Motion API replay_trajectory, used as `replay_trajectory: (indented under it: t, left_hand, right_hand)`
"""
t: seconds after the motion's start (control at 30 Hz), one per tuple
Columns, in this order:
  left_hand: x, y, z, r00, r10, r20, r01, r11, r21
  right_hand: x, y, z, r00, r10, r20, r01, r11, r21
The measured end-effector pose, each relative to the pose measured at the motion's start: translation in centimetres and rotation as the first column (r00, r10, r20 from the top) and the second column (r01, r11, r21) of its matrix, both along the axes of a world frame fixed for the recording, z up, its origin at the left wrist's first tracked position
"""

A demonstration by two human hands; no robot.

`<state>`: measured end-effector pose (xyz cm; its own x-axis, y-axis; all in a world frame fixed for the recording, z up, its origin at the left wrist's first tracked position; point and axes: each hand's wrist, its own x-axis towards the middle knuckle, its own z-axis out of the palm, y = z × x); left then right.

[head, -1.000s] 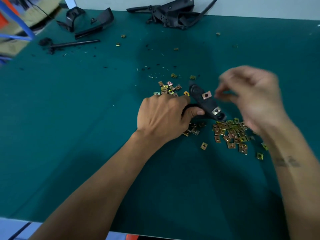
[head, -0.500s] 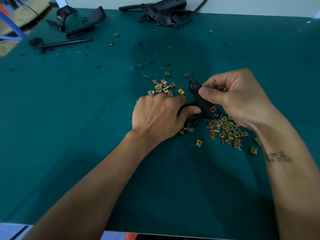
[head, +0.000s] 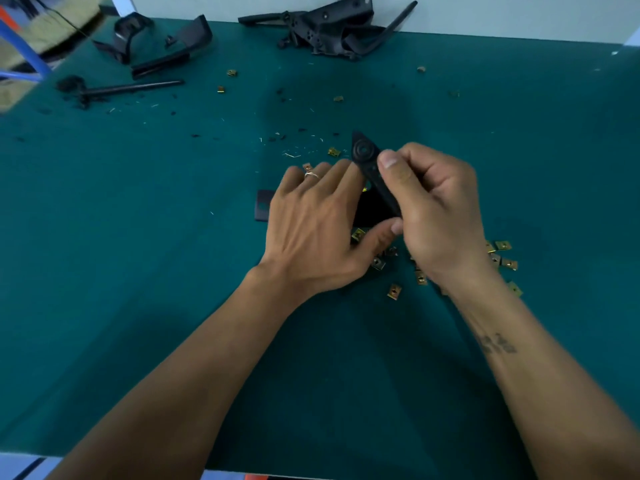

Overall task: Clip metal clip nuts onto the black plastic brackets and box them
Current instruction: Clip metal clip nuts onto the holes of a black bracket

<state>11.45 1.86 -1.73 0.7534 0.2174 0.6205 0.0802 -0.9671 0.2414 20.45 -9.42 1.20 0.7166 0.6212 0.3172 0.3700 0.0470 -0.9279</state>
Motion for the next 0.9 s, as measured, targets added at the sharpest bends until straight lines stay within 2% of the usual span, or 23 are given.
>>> replay_trajectory:
  t: [0.1,0.2,0.3,0.43,0.73,0.9]
  left_hand:
    - [-0.2,0.0,0.1,0.999,-0.037,0.002,0.037,0.995,-0.092]
    - [-0.5,0.0,-0.1,1.0,0.013,-0.004,-0.013,0.997,-0.072]
    - [-0.5,-0.2,0.0,0.998,0.062,0.024,-0.061,0.998,-0.03]
    - [-0.6,0.0,-0.1,0.998,0.05,0.023,-0.051,0.999,0.006]
    - [-0.8,1.0,0.0,0.99,-0.141,0.014,0.141,0.987,-0.078]
    - [-0.8,1.4,0.3,0.985,-0.171,0.004,0.17,0.981,-0.092]
  right_hand:
    - [-0.6,0.4,-0.6,0.99,0.012,-0.141,-0.004,0.998,0.057]
    - [0.0,0.1,-0.7,0.962,0.051,-0.269,-0.042,0.998,0.04]
    - [0.7,-0.4,-0.7,0.962,0.069,-0.263,-0.068,0.998,0.013]
    - [1.0,-0.5,-0.6,0.944,0.12,-0.309,-0.113,0.993,0.039]
    - [1.7,-1.4,-0.5,0.897,0.326,-0.299,-0.318,0.945,0.075]
    - [2.1,-1.6,-0.3,0.936,0.3,-0.185,-0.315,0.947,-0.061]
